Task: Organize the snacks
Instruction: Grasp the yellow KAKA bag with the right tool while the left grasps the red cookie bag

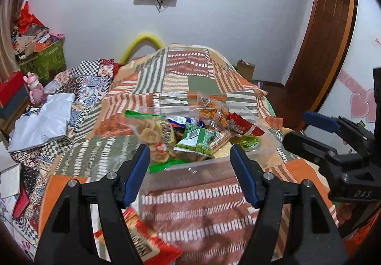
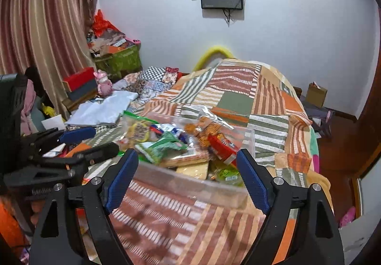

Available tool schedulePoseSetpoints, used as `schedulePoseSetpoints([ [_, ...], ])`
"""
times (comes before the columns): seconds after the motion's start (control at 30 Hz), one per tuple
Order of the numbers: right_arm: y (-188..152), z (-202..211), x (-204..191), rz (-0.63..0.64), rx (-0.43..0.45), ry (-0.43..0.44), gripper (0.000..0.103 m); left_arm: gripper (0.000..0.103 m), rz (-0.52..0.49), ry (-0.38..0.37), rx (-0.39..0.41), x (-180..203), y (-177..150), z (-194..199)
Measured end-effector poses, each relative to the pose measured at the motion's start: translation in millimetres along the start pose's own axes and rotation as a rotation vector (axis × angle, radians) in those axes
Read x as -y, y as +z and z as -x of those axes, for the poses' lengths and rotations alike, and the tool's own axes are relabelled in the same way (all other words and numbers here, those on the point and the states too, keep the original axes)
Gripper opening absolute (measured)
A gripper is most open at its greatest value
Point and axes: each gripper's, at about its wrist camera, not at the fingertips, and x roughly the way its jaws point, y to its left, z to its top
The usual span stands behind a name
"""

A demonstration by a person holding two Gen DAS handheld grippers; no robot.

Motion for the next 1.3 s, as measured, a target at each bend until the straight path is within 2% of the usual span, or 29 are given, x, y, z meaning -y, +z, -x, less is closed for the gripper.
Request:
schedulePoseSetpoints([
  [0.1, -7, 11, -8, -0.002, 0.006, 0.014, 0.083, 0.079, 0.026, 0.002, 0.011, -13, -7, 22],
  [0.2, -17, 16, -16, -0.01, 0.003, 0.033, 0.083, 0.081, 0.043, 0.019, 0.001, -27, -16, 35],
  [0.4, -41, 14, -37, -0.026, -0.033, 0.077, 0.084, 0.083, 0.08, 0.065, -0.078, -62, -51, 41],
  [0.57, -59, 2, -49, -0.027, -0.076, 0.095, 0.084, 0.083, 0.143, 0.081, -0.181, -87, -82, 22],
  [0.7, -72, -7, -50, -0.046, -0.107, 0.101, 0.084, 0.083, 0.161, 0.083, -0.266, -90, -100, -6],
  [0.83, -83, -15, -43, -0.057, -0.139, 0.087, 0.084, 0.083, 0.15, 0.065, -0.316, -79, -108, -27],
  [0.9, -87, -17, -41, -0.058, -0.147, 0.073, 0.084, 0.089, 0.118, 0.097, -0.323, -69, -110, -36],
  [0.97, -92, -18, -38, -0.065, -0.153, 0.068, 0.084, 0.09, 0.085, 0.121, -0.318, -63, -110, -42],
  [1.07, -97, -20, -36, -0.072, -0.162, 0.066, 0.084, 0.09, 0.055, 0.16, -0.321, -60, -112, -52],
  [1.13, -100, -21, -38, -0.069, -0.171, 0.062, 0.084, 0.081, 0.042, 0.175, -0.316, -60, -114, -55],
  [1.3, -105, -23, -48, -0.057, -0.185, 0.066, 0.084, 0.072, 0.033, 0.171, -0.292, -63, -117, -45],
])
